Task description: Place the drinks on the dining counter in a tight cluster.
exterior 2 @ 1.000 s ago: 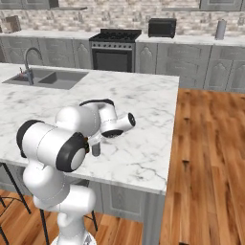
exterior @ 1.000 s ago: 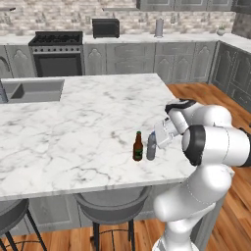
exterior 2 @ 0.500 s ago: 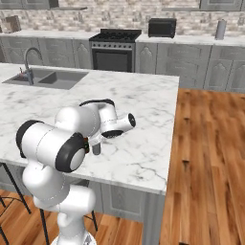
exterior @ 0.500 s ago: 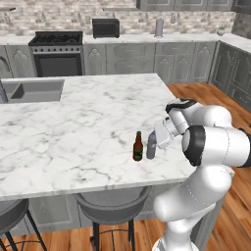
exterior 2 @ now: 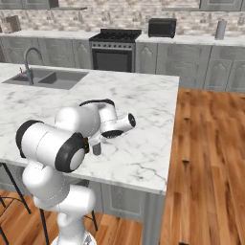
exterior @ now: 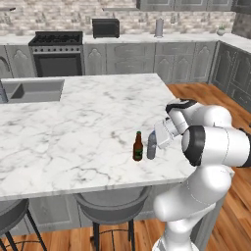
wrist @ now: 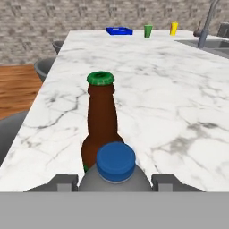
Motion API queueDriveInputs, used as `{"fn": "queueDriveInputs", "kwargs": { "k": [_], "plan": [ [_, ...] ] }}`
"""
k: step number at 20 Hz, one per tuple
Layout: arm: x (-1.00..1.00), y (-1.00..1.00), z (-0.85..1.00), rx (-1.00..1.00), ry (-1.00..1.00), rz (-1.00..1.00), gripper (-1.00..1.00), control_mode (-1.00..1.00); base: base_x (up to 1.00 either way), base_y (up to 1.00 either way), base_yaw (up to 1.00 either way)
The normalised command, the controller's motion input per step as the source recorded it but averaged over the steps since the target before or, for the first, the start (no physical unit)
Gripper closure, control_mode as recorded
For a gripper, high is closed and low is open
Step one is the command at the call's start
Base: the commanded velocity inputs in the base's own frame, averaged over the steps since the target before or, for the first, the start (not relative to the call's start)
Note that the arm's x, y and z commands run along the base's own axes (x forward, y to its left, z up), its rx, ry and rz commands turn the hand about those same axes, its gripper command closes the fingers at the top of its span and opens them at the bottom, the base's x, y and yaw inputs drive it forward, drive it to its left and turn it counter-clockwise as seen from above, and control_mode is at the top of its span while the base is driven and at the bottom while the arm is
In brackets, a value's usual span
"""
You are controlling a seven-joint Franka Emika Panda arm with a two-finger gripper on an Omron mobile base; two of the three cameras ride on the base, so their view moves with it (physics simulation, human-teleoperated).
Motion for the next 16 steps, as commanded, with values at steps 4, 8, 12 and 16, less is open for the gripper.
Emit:
{"fn": "queueDriveInputs", "kwargs": {
  "k": [4,8,12,16],
  "plan": [
    [0.0,0.0,0.0,0.0,0.0,0.0,-1.0,-1.0,0.0,0.0,0.0],
    [0.0,0.0,0.0,0.0,0.0,0.0,-1.0,-1.0,0.0,0.0,0.0],
    [-0.01,-0.27,0.25,0.0,0.0,0.0,-1.0,-1.0,0.0,0.0,0.0],
    [-0.1,-0.2,0.44,0.01,0.0,-0.05,-1.0,-1.0,0.0,0.0,0.0]
  ]
}}
